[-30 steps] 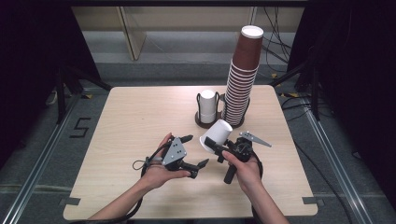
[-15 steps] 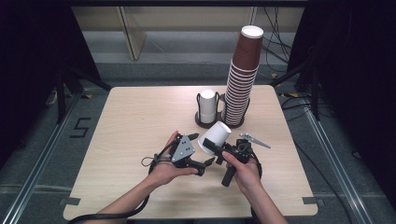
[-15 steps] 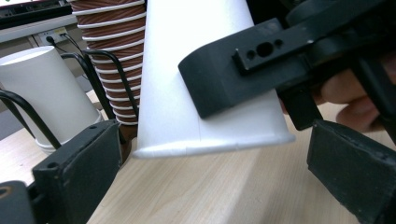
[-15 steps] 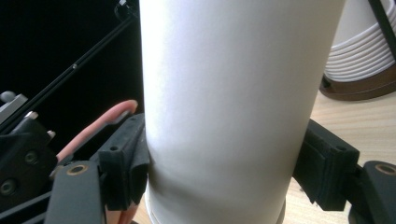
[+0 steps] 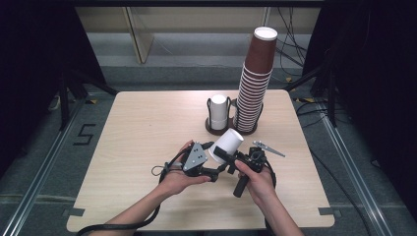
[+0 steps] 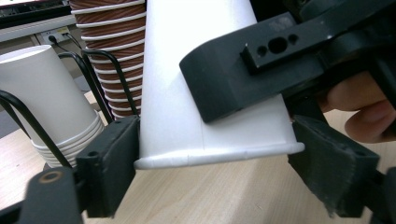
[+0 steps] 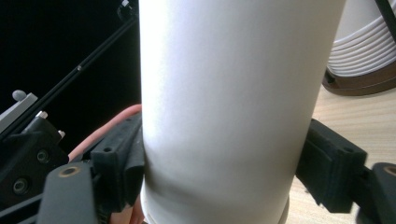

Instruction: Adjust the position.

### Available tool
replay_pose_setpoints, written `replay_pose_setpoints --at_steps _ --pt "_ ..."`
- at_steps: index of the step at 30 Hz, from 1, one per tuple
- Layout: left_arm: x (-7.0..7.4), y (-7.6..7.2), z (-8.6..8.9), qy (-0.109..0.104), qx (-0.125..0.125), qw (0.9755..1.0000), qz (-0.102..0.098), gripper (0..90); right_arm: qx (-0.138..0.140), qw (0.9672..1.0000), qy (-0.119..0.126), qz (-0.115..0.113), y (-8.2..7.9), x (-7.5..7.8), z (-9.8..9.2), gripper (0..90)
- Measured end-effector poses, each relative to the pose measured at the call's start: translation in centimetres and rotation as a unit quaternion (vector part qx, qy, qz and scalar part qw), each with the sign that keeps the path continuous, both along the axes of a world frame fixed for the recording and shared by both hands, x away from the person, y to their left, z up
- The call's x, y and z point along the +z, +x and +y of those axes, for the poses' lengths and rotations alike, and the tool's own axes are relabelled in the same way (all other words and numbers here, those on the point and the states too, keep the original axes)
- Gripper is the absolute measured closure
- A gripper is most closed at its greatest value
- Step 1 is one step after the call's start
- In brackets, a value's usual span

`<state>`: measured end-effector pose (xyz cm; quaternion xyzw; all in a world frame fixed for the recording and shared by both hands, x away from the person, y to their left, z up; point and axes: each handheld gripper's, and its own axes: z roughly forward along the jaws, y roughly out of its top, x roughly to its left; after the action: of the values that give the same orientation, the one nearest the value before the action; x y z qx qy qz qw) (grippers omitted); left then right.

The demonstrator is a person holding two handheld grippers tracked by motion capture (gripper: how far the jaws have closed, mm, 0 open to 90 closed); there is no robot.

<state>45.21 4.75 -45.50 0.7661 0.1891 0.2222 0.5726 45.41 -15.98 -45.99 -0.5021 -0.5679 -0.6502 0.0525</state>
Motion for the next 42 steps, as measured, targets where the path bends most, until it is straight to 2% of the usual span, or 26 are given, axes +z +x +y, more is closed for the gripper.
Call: replay_pose_setpoints --at_steps 1,2,5,6,7,8,9,11,15,17,18,19,22,25,29,30,32,33,34,36,37,38,39,40,41,42 --pt "0.0 0.0 0.0 0.000 0.000 1.0000 0.000 20.6 0.000 1.0000 0.000 0.000 0.0 0.0 0.0 22.4" --pt "0.0 -0.1 0.0 -0.004 -0.001 1.0000 0.002 22.1 -0.003 0.9999 -0.007 -0.010 0.1 0.0 0.0 20.4" --pt "0.0 -0.1 0.0 -0.004 -0.002 1.0000 0.003 24.8 -0.003 0.9999 -0.009 -0.007 0.1 0.1 -0.1 18.4" --pt "0.0 -0.1 0.0 -0.004 -0.003 1.0000 0.003 25.8 -0.003 0.9997 -0.014 -0.017 0.2 0.0 -0.1 17.5" --pt "0.0 -0.1 0.0 -0.004 -0.003 1.0000 0.003 27.1 -0.006 0.9999 -0.013 0.003 0.1 0.2 0.0 15.3" --pt "0.0 -0.1 0.0 -0.004 -0.003 1.0000 0.003 27.3 -0.006 0.9999 -0.013 0.003 0.1 0.2 0.0 15.3" --pt "0.0 -0.1 0.1 -0.003 -0.003 1.0000 0.004 27.6 -0.005 0.9994 -0.028 -0.021 0.2 0.1 -0.1 12.7" --pt "0.0 -0.1 0.1 -0.002 -0.004 1.0000 0.004 27.8 -0.006 0.9995 -0.024 -0.019 0.2 0.1 0.0 11.3" --pt "0.1 -0.2 0.2 0.002 -0.010 0.9999 0.005 28.9 -0.004 0.9989 -0.039 -0.024 0.2 0.3 0.1 6.1" --pt "0.2 -0.2 0.3 0.004 -0.010 0.9999 0.004 29.1 0.000 0.9989 -0.038 -0.026 0.2 0.3 0.0 5.8" --pt "0.3 -0.2 0.4 0.004 -0.010 0.9999 0.005 29.2 -0.005 0.9983 -0.052 -0.026 0.1 0.4 0.0 5.1" --pt "0.3 -0.2 0.4 0.004 -0.010 0.9999 0.005 29.4 -0.005 0.9983 -0.052 -0.026 0.1 0.4 0.0 5.1" --pt "0.4 -0.2 0.6 0.008 -0.011 0.9999 0.006 29.7 0.009 0.9973 -0.060 -0.042 0.0 0.5 -0.4 4.8" --pt "0.5 -0.2 0.9 0.014 -0.008 0.9999 0.005 29.7 0.006 0.9965 -0.071 -0.043 -0.2 0.7 -0.5 4.6" --pt "0.7 -0.1 1.4 0.016 -0.006 0.9998 0.004 29.8 0.013 0.9946 -0.086 -0.057 -0.5 0.9 -1.3 4.8" --pt "0.8 -0.1 1.6 0.019 -0.007 0.9998 0.005 29.8 0.012 0.9943 -0.092 -0.052 -0.7 1.0 -1.5 4.8" --pt "0.9 -0.1 1.9 0.023 -0.007 0.9997 0.006 29.8 0.016 0.9918 -0.105 -0.072 -1.0 1.1 -2.2 5.1" --pt "0.9 -0.1 1.9 0.023 -0.007 0.9997 0.006 29.8 0.019 0.9916 -0.108 -0.069 -1.2 1.2 -2.4 5.3" --pt "1.0 0.0 2.2 0.026 -0.006 0.9996 0.005 29.8 0.022 0.9896 -0.121 -0.074 -1.2 1.3 -2.6 5.7" --pt "1.2 0.0 2.6 0.029 -0.006 0.9995 0.004 29.8 0.029 0.9872 -0.129 -0.088 -1.3 1.3 -3.0 6.1" --pt "1.2 0.0 2.6 0.029 -0.006 0.9995 0.004 29.8 0.028 0.9862 -0.142 -0.081 -1.5 1.4 -3.3 6.1" --pt "1.2 0.0 2.7 0.030 -0.007 0.9995 0.004 29.8 0.028 0.9862 -0.142 -0.081 -1.5 1.4 -3.3 6.5" --pt "1.3 0.1 3.0 0.032 -0.008 0.9994 0.006 29.9 0.039 0.9840 -0.149 -0.089 -1.5 1.2 -3.8 7.1" --pt "1.3 0.1 3.0 0.032 -0.008 0.9994 0.006 29.9 0.039 0.9840 -0.149 -0.089 -1.5 1.2 -3.8 7.1" --pt "1.3 0.1 3.1 0.032 -0.008 0.9994 0.006 30.0 0.042 0.9812 -0.165 -0.091 -1.5 0.9 -4.0 7.0" --pt "1.2 0.1 3.2 0.035 -0.009 0.9993 0.006 30.0 0.045 0.9769 -0.179 -0.108 -1.4 0.7 -4.3 7.0"
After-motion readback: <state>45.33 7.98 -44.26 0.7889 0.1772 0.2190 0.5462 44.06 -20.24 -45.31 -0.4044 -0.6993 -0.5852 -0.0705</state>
